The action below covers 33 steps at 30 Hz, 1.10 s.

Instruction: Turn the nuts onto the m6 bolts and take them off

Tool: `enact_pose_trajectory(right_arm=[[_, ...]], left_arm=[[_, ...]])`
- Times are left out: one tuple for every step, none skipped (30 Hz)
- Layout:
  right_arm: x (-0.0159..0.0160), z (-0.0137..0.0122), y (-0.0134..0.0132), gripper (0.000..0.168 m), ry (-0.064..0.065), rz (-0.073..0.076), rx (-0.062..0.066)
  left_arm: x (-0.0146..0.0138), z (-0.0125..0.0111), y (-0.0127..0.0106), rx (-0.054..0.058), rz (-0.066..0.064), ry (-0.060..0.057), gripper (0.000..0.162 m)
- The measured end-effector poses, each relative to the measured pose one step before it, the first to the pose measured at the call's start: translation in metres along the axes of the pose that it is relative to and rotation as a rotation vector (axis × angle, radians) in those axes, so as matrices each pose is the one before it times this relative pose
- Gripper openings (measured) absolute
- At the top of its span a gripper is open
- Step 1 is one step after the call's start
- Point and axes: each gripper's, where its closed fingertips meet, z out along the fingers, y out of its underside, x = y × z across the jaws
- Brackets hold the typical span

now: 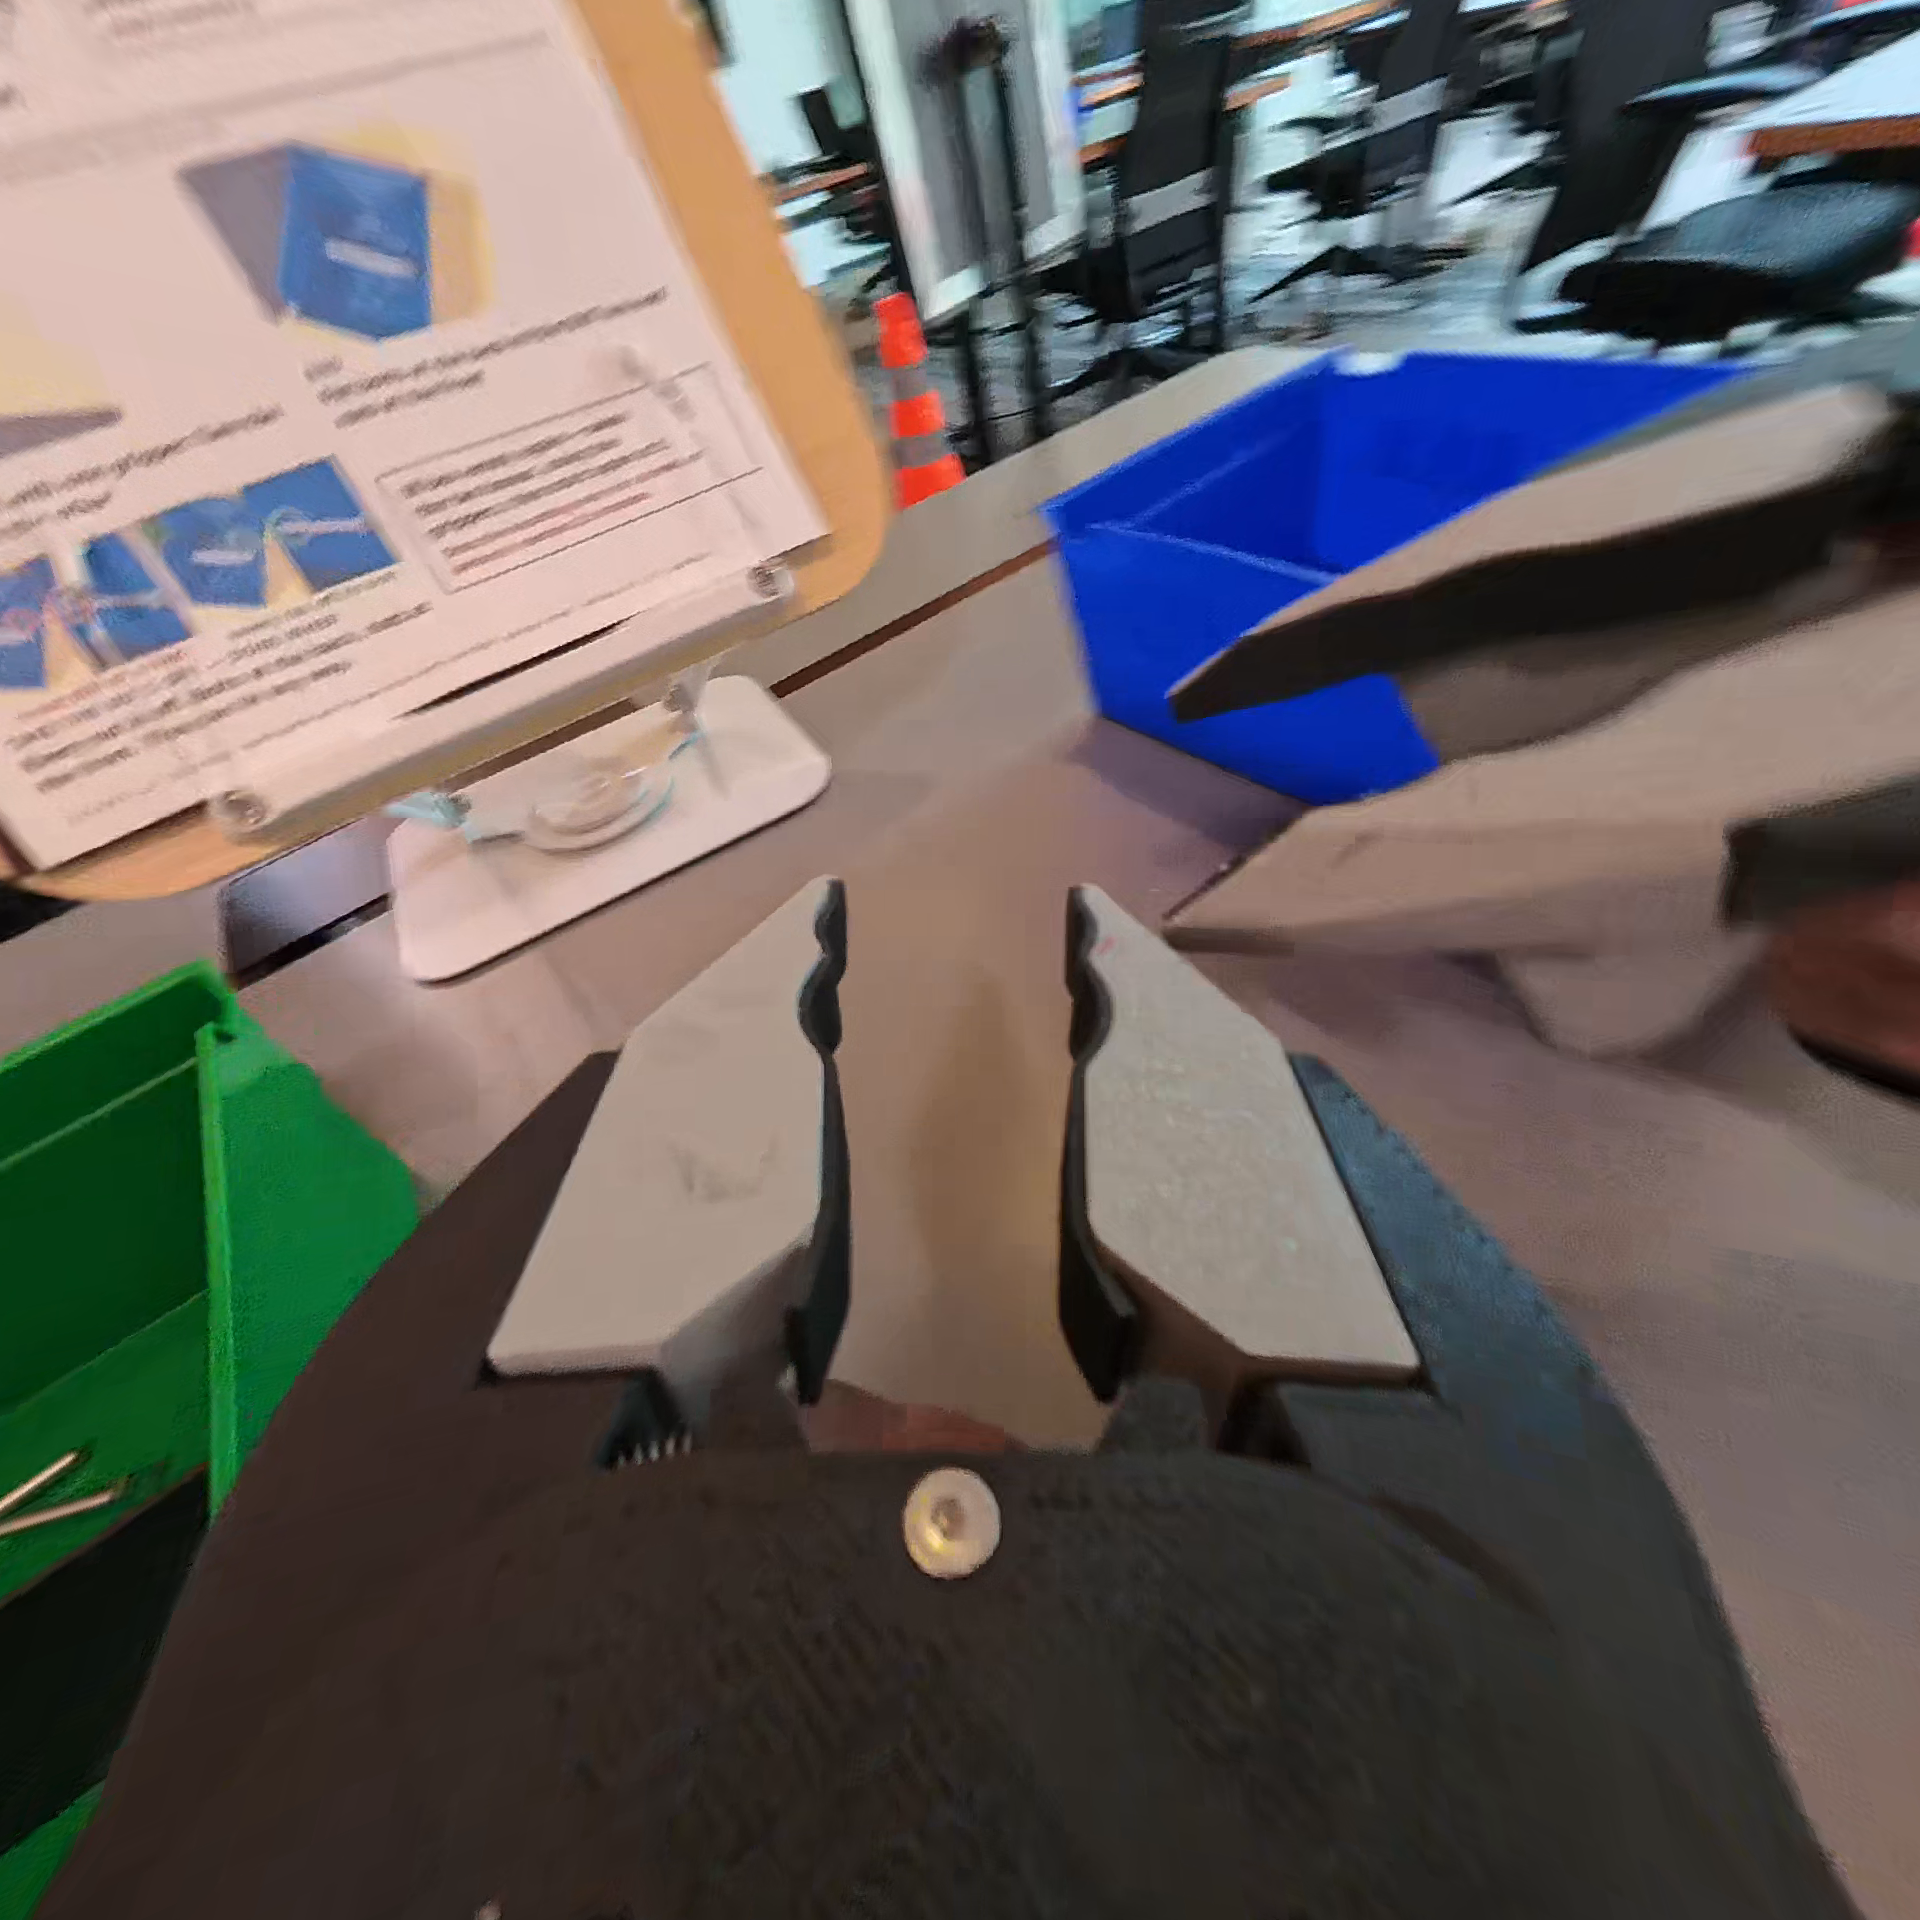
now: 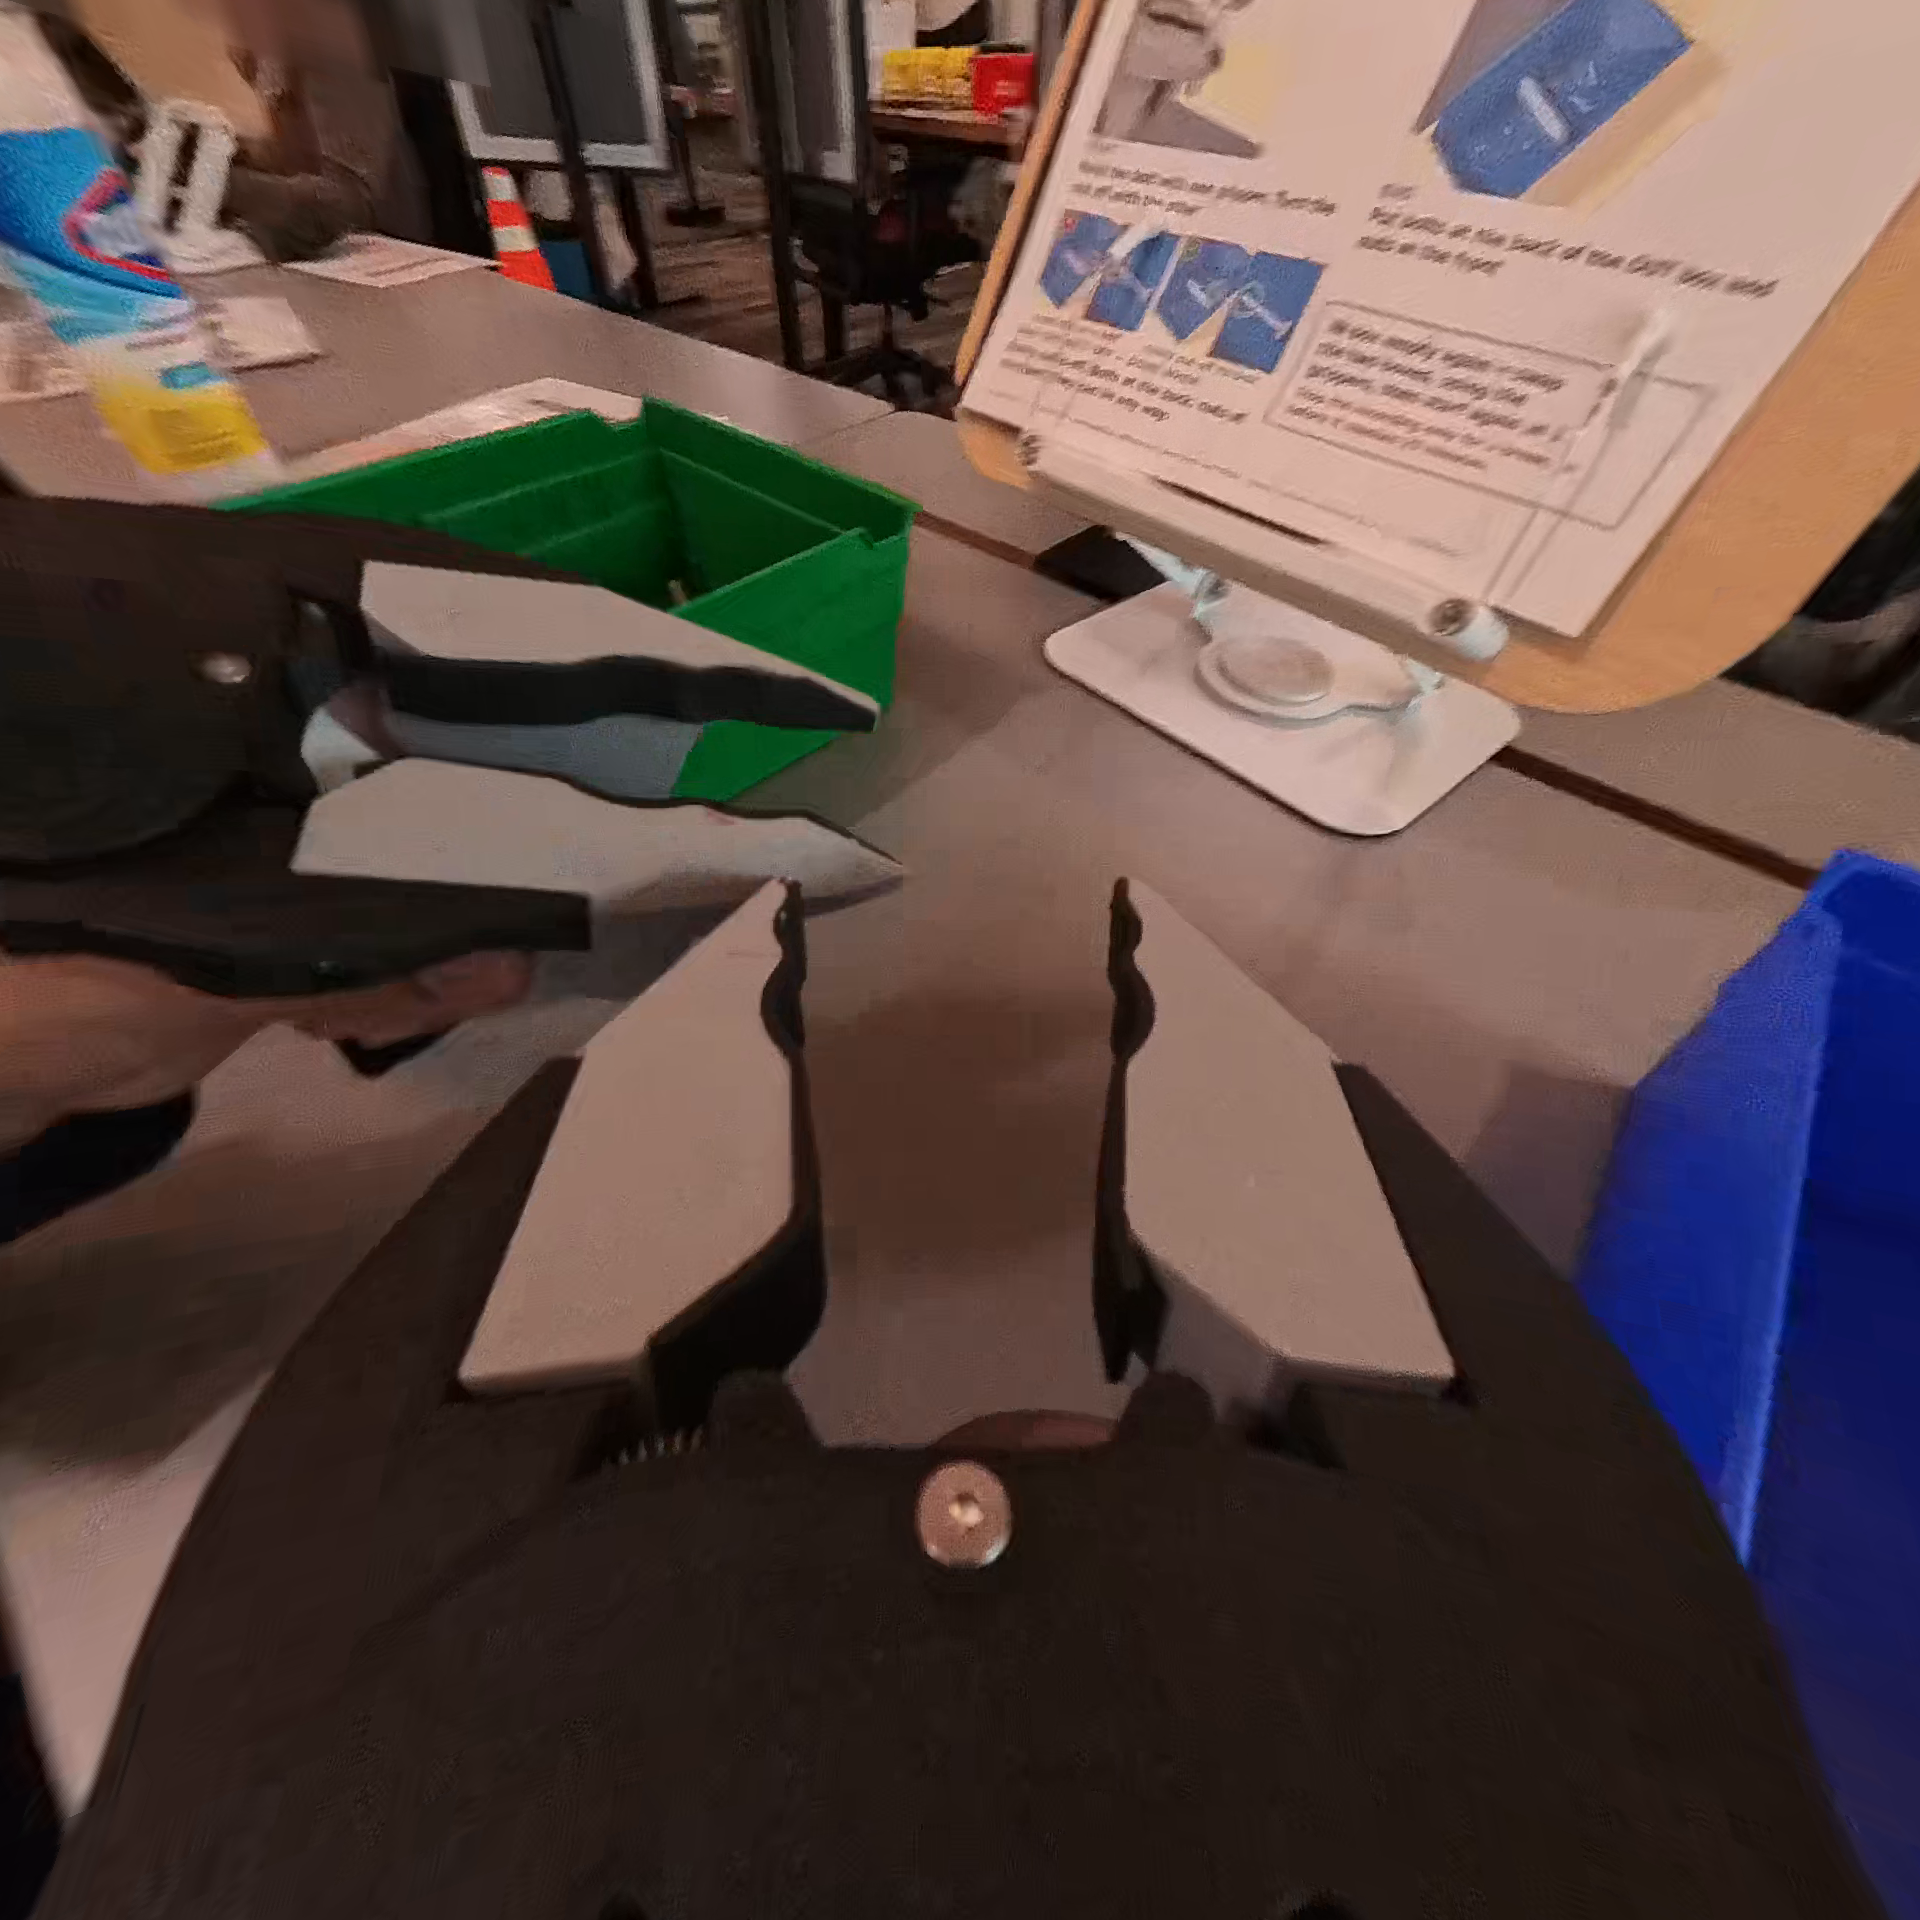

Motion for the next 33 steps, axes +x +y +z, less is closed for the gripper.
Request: enact_pose_trajectory(right_arm=[[0.01343, 0.01337, -0.00167, 0.057, 0.0918, -0.0282, 0.0216], [0.01046, 0.01057, -0.00090, 0.059, 0.0682, -0.0285, 0.0146], [0.00705, 0.00757, -0.00211, 0.059, 0.0390, -0.0220, 0.0201], [0.00534, 0.00597, -0.00342, 0.060, 0.0240, -0.0023, 0.0309], [0.00373, 0.00590, -0.00228, 0.062, 0.0133, 0.0067, 0.0289], [0.00349, 0.00648, 0.00117, 0.062, 0.0153, -0.0040, 0.0135], [0.00302, 0.00587, 0.00434, 0.062, 0.0149, -0.0195, 0.0065], [0.00342, 0.00337, 0.00632, 0.061, 0.0195, -0.0145, 0.0118], [0.00133, 0.00089, 0.00757, 0.061, 0.0042, 0.0019, 0.0186], [-0.00412, 0.00014, 0.00889, 0.061, -0.0301, 0.0206, -0.0004], [-0.00751, 0.00049, 0.00864, 0.062, -0.0534, 0.0341, -0.0414], [-0.00678, 0.00050, 0.00379, 0.064, -0.0491, 0.0245, -0.0295], [-0.00238, 0.00019, -0.00091, 0.064, -0.0184, 0.0062, 0.0065], [0.00186, -0.00015, -0.00204, 0.063, 0.0122, -0.0118, 0.0228], [0.00187, 0.00030, -0.00013, 0.063, 0.0132, -0.0239, 0.0139], [-0.00059, 0.00121, 0.00255, 0.063, -0.0024, -0.0200, -0.0079], [-0.00206, 0.00166, 0.00361, 0.062, -0.0116, -0.0040, -0.0199], [-0.00198, 0.00175, 0.00209, 0.062, -0.0090, 0.0167, -0.0137], [-0.00267, 0.00162, 0.00049, 0.062, -0.0122, 0.0264, -0.0066], [-0.00283, 0.00117, -0.00028, 0.062, -0.0148, 0.0188, 0.0006], [-0.00023, 0.00080, -0.00016, 0.061, -0.0021, 0.0018, 0.0050], [0.00243, 0.00114, 0.00082, 0.061, 0.0108, -0.0067, 0.0025], [0.00282, 0.00168, 0.00240, 0.061, 0.0083, -0.0063, -0.0095], [0.00372, 0.00145, 0.00263, 0.061, 0.0099, 0.0041, -0.0131], [0.00306, 0.00061, 0.00103, 0.061, 0.0038, 0.0158, -0.0015], [0.00090, 0.00009, 0.00062, 0.061, -0.0076, 0.0225, 0.0019], [-0.00048, 0.00010, 0.00134, 0.061, -0.0116, 0.0165, -0.0043], [-0.00115, 0.00024, 0.00178, 0.061, -0.0068, 0.0025, -0.0057], [-0.00124, 0.00034, 0.00210, 0.061, -0.0012, -0.0071, -0.0064], [-0.00210, 0.00018, 0.00161, 0.061, -0.0016, -0.0094, -0.0077], [-0.00220, -0.00063, 0.00065, 0.061, -0.0022, -0.0108, -0.0044], [-0.00123, -0.00130, -0.00027, 0.061, -0.0003, -0.0097, 0.0030], [0.00028, -0.00162, -0.00019, 0.062, 0.0028, -0.0061, 0.0027]], left_arm=[[-0.01262, 0.01770, 0.00553, -0.0119, -0.0099, -0.0513, 0.041], [-0.00521, 0.01320, 0.00615, -0.0188, -0.0037, -0.0093, 0.045], [-0.00324, 0.00862, 0.00448, -0.0159, -0.0028, -0.0017, 0.048], [-0.00255, 0.00548, 0.00204, 0.0025, -0.0007, -0.0002, 0.048], [-0.00230, 0.00422, 0.00179, 0.0109, 0.0015, 0.0002, 0.048], [-0.00280, 0.00411, 0.00384, 0.0073, 0.0024, -0.0041, 0.048], [-0.00291, 0.00412, 0.00680, -0.0005, 0.0061, -0.0073, 0.048], [-0.00273, 0.00319, 0.00878, -0.0031, 0.0097, -0.0111, 0.048], [-0.00128, 0.00203, 0.00978, -0.0053, 0.0076, -0.0068, 0.047], [0.00143, 0.00055, 0.00826, -0.0147, 0.0020, 0.0099, 0.045], [0.00376, -0.00194, 0.00092, -0.0195, 0.0037, 0.0282, 0.048], [0.00076, -0.00338, -0.00537, 0.0246, 0.0032, 0.0087, 0.050], [-0.00197, -0.00258, -0.00573, 0.0375, 0.0087, -0.0123, 0.046], [-0.00218, -0.00058, -0.00131, 0.0099, 0.0167, -0.0142, 0.043], [-0.00103, 0.00081, 0.00192, -0.0101, 0.0152, -0.0094, 0.044], [0.00357, 0.00150, 0.00264, -0.0116, 0.0110, 0.0153, 0.044], [0.00670, 0.00233, 0.00458, -0.0220, 0.0026, 0.0318, 0.045], [0.00787, 0.00314, 0.00615, -0.0353, -0.0069, 0.0383, 0.049], [0.00646, 0.00271, 0.00432, -0.0357, 0.0028, 0.0335, 0.052], [0.00282, 0.00186, 0.00161, -0.0143, 0.0062, 0.0118, 0.052], [0.00039, 0.00055, 0.00044, -0.0040, 0.0047, -0.0004, 0.052], [-0.00089, -0.00014, -0.00007, 0.0026, -0.0057, -0.0019, 0.052], [-0.00161, 0.00007, 0.00005, 0.0017, -0.0164, 0.0032, 0.053], [-0.00231, 0.00016, 0.00048, -0.0014, -0.0313, 0.0077, 0.052], [-0.00289, -0.00009, 0.00042, 0.0007, -0.0392, 0.0097, 0.053], [-0.00329, -0.00062, -0.00005, 0.0049, -0.0415, 0.0086, 0.054], [-0.00288, -0.00132, -0.00043, 0.0082, -0.0373, 0.0080, 0.054], [-0.00195, -0.00156, -0.00063, 0.0093, -0.0261, 0.0065, 0.054], [-0.00094, -0.00153, -0.00023, 0.0053, -0.0077, 0.0027, 0.053], [-0.00072, -0.00070, 0.00018, 0.0006, 0.0077, -0.0063, 0.053], [-0.00009, -0.00004, 0.00023, -0.0017, 0.0100, -0.0071, 0.053], [-0.00003, 0.00011, 0.00009, -0.0018, 0.0055, -0.0052, 0.053], [-0.00048, 0.00017, 0.00040, -0.0036, 0.0034, -0.0050, 0.054]])
